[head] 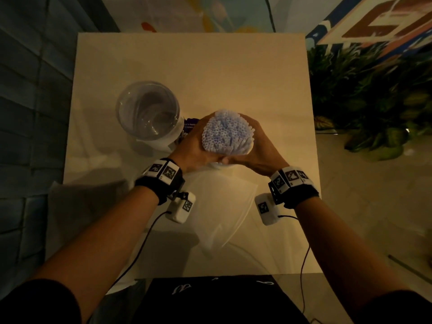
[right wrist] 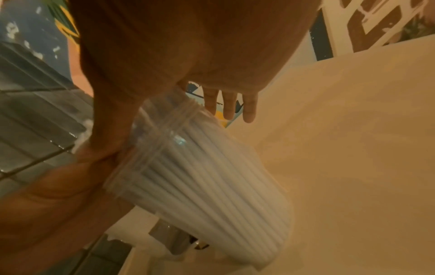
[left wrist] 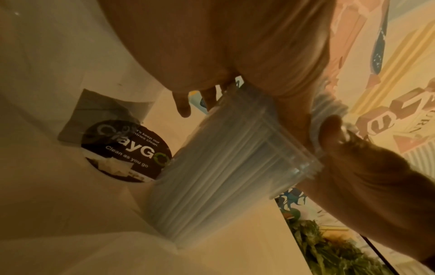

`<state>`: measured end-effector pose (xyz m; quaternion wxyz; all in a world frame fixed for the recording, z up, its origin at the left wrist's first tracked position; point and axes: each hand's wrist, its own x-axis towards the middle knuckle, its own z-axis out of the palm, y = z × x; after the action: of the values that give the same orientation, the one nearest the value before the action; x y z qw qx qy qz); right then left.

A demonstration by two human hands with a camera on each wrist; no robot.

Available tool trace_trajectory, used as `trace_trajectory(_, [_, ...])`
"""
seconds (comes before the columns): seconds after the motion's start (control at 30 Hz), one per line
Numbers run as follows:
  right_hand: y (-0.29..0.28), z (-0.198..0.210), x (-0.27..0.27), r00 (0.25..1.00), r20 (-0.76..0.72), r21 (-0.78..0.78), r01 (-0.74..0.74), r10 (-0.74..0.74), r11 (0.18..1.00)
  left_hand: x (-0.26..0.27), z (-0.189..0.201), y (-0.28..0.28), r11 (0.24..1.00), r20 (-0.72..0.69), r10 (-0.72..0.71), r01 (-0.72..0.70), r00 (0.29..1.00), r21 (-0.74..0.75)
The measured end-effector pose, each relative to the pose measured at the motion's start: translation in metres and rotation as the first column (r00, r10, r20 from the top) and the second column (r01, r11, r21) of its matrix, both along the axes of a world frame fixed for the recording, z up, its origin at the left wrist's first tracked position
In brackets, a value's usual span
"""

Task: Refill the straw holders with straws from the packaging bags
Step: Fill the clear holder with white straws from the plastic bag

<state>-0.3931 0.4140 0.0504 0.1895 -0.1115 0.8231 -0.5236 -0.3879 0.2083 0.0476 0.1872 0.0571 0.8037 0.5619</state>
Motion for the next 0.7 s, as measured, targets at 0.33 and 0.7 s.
trace_trajectory(0.33, [-0.001,0.008,-0.001,0.998,-0.016,-0.031,0.068,-0.069,0.997,-0.005,0.000,-0.003,0.999,-0.016,-0.003,0.004,1.000,0.045])
trace_trajectory(0.7, [0.005,0.015,0.007,0.997,0.040,-0.056,0.066,-0.064,0.996,0.008,0.008,-0.012,0.999,0.094,0.037,-0.037,0.995,-0.001])
